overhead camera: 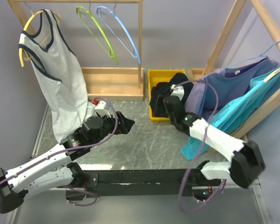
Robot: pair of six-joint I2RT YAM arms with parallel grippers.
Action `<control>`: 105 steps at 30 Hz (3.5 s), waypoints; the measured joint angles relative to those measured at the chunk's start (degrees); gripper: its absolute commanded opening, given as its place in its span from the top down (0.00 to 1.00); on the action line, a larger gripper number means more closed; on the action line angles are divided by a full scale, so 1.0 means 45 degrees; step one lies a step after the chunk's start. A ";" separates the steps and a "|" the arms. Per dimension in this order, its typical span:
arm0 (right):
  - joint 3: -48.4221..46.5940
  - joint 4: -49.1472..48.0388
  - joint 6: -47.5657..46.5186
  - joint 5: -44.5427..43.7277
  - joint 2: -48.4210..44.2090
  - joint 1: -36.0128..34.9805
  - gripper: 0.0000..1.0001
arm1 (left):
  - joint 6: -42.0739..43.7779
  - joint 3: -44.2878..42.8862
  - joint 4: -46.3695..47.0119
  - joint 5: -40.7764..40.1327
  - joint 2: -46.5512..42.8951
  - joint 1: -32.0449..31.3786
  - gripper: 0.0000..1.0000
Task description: Place the tank top on the hanger
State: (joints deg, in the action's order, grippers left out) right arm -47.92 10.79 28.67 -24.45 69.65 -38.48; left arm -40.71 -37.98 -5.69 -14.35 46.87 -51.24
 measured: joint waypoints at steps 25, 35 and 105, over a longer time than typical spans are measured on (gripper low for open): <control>-0.6037 0.3313 -0.0704 -0.2074 0.3803 -0.0593 1.00 | 0.0243 -0.0296 -0.0928 -0.0160 -0.0418 0.0000 0.01; -1.2633 0.4362 -0.2200 -0.1705 0.0811 -0.2540 1.00 | 0.0340 -0.1243 -0.1447 -0.0908 -0.1224 0.0000 0.01; -0.1248 -0.0597 0.1438 0.0714 0.5600 -0.5411 0.84 | -0.2448 0.4386 0.1151 -0.1904 -0.0233 0.3959 0.99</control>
State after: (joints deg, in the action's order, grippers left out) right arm -53.54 8.10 35.14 -21.23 94.85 -62.83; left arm -51.72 -18.24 -0.51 -22.92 45.82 -33.43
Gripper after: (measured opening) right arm 0.449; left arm 0.051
